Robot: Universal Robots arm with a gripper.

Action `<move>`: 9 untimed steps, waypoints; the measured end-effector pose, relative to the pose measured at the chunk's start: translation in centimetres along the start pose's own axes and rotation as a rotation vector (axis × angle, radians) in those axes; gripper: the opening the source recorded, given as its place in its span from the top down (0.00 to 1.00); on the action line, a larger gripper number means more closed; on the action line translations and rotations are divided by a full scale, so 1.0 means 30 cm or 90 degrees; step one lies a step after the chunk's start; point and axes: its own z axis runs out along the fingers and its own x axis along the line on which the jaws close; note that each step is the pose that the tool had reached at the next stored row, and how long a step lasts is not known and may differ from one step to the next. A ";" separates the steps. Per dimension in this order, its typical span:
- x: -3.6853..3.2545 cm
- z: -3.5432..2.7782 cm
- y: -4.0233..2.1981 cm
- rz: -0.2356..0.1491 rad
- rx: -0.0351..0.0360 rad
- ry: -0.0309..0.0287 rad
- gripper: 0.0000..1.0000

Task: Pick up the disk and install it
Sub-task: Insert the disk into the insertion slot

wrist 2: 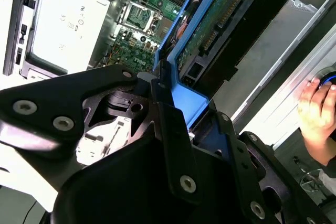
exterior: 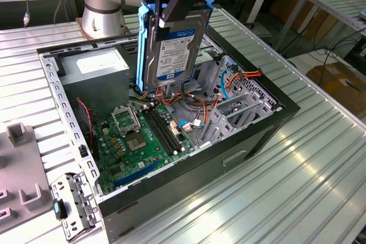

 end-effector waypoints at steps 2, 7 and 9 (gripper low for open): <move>0.000 0.000 -0.002 0.000 0.0000 0.0000 0.63; 0.000 0.000 -0.005 0.000 0.0000 0.0000 0.63; 0.000 0.000 -0.008 0.000 0.0000 0.0000 0.63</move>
